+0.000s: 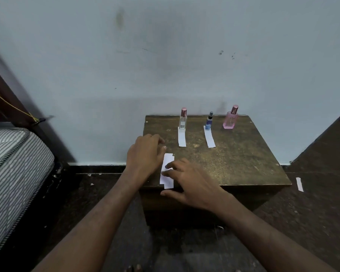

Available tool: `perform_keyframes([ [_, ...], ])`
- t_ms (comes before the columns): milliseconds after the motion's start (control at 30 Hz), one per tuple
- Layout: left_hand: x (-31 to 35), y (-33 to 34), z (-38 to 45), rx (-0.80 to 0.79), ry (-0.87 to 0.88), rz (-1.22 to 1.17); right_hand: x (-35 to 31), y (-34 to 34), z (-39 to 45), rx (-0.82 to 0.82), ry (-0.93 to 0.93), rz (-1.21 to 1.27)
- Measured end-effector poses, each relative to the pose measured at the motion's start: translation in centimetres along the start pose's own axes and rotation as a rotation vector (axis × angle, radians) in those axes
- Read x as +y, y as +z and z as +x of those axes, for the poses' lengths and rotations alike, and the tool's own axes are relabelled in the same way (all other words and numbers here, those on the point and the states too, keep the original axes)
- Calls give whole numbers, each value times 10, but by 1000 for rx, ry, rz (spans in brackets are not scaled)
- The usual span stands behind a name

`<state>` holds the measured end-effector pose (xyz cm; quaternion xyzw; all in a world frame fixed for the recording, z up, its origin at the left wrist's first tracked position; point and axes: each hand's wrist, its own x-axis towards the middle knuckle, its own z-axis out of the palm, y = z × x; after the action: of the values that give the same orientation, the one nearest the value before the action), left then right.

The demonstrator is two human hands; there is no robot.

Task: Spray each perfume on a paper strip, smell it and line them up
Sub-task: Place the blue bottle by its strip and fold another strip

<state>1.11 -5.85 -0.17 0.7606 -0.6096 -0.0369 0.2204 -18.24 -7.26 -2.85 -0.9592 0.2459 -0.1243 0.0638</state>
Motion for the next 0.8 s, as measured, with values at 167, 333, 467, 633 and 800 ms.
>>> perform_keyframes([
  [167, -5, -15, -24, 21, -37, -76, -18, 8, 3, 6, 74, -33],
  [333, -11, -36, -64, 57, -69, -219, -36, -2, 5, 25, 149, -57],
  [467, -15, -44, -103, 62, -104, -293, -48, -6, 6, 36, 262, -59],
  [633, -18, -46, -107, -2, -97, -221, -58, -4, 15, 39, 294, -107],
  [800, -14, -46, -81, 30, -66, -169, -62, 2, 21, 43, 263, -192],
])
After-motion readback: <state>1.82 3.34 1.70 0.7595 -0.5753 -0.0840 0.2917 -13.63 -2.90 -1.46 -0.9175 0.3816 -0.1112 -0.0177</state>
